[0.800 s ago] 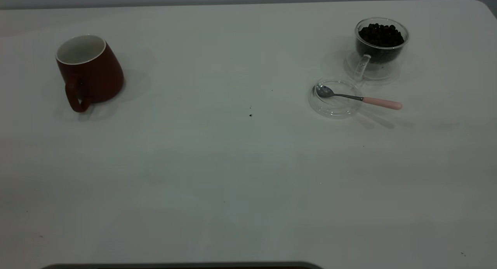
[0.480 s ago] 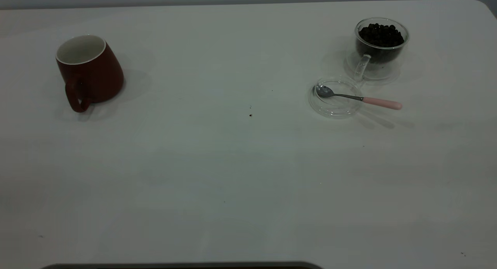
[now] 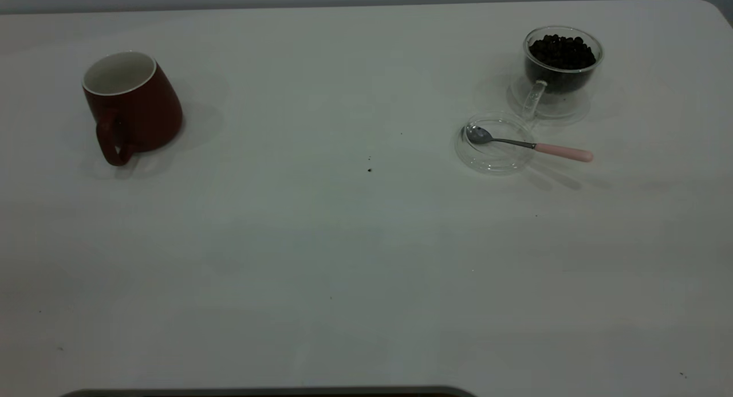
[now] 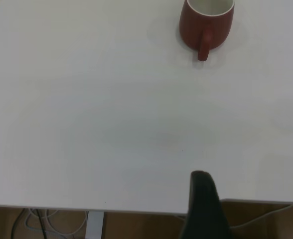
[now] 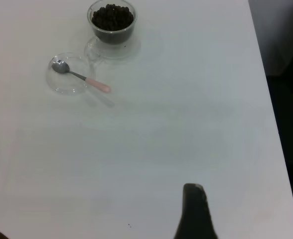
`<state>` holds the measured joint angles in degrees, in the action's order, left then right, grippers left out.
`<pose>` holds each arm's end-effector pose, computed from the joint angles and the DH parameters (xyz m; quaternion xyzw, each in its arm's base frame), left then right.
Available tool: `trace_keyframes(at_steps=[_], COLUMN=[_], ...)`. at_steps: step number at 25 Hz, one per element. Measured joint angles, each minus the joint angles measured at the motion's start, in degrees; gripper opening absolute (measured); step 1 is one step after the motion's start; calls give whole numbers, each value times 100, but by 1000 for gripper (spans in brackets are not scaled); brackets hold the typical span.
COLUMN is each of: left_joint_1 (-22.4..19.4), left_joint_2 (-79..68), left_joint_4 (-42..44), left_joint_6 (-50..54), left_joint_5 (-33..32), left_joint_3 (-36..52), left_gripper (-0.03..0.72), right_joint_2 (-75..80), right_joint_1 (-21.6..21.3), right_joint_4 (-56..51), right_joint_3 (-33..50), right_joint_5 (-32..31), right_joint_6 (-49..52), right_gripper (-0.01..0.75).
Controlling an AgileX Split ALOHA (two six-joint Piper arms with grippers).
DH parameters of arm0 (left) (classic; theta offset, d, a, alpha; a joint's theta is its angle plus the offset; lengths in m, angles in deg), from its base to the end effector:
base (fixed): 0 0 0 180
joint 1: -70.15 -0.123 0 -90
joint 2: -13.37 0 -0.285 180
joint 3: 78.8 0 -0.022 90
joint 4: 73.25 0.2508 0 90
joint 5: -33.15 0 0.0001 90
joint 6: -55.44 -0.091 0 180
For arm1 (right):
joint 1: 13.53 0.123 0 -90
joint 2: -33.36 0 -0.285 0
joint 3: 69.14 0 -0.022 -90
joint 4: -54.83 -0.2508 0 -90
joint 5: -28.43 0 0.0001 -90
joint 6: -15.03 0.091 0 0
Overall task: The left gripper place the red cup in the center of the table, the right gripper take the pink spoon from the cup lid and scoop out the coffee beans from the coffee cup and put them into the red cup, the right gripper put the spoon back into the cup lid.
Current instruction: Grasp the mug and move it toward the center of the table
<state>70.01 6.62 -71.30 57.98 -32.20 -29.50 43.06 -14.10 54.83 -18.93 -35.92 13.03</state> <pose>-0.0097 0.0028 0.2674 -0.0218 0.8717 0.0067 0.4896 0.0002 0.0000 0.2645 -0.0110 0.8839 -0.0105 0.4673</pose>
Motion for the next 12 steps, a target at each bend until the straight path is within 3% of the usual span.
trace_keyframes(at_steps=[12], left_joint_1=[36], left_joint_2=[0], left_joint_4=[-84], left_joint_6=[39], left_joint_5=[5], left_joint_3=[0], left_gripper=[569], right_joint_2=[0], right_joint_1=[0], right_joint_4=[-32], right_joint_3=[0], right_joint_5=[0], right_joint_6=[0], right_gripper=[589])
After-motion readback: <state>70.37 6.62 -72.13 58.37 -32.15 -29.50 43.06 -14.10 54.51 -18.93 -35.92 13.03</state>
